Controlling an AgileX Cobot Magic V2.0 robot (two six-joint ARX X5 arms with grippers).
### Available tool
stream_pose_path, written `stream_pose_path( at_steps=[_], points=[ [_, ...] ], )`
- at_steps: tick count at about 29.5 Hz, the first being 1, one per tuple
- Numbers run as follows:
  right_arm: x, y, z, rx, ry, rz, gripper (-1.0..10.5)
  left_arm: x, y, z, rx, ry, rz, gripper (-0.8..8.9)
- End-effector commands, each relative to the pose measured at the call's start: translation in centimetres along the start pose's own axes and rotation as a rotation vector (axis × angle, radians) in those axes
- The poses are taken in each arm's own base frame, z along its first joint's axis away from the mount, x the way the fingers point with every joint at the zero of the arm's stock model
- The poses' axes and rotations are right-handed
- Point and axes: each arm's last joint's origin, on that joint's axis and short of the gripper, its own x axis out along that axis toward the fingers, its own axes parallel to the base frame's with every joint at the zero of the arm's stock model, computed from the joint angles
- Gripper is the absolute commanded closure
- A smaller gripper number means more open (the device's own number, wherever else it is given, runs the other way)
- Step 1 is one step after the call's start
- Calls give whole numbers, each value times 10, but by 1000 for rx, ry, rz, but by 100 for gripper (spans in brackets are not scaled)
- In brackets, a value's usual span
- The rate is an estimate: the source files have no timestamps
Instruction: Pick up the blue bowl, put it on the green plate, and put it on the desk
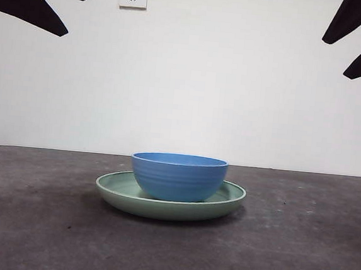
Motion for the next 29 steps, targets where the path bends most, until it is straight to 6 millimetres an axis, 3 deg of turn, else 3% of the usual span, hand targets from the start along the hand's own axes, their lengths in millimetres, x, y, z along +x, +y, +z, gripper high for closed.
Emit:
stream_pose_path(
  at_steps=[1,3,6,29],
  points=[
    [0,2,3,-26,-9,2,718,-1,-2,4,10,-10,-12,566],
    [0,2,3,-26,-8,3,756,-1,-2,4,10,-10,-11,598],
    [0,2,3,-34,-5,13,942,-1,-2,4,10,-11,-11,813],
    [0,2,4,-49,-14,10,937,-1,-2,4,12,-12,-11,795]
  ],
)
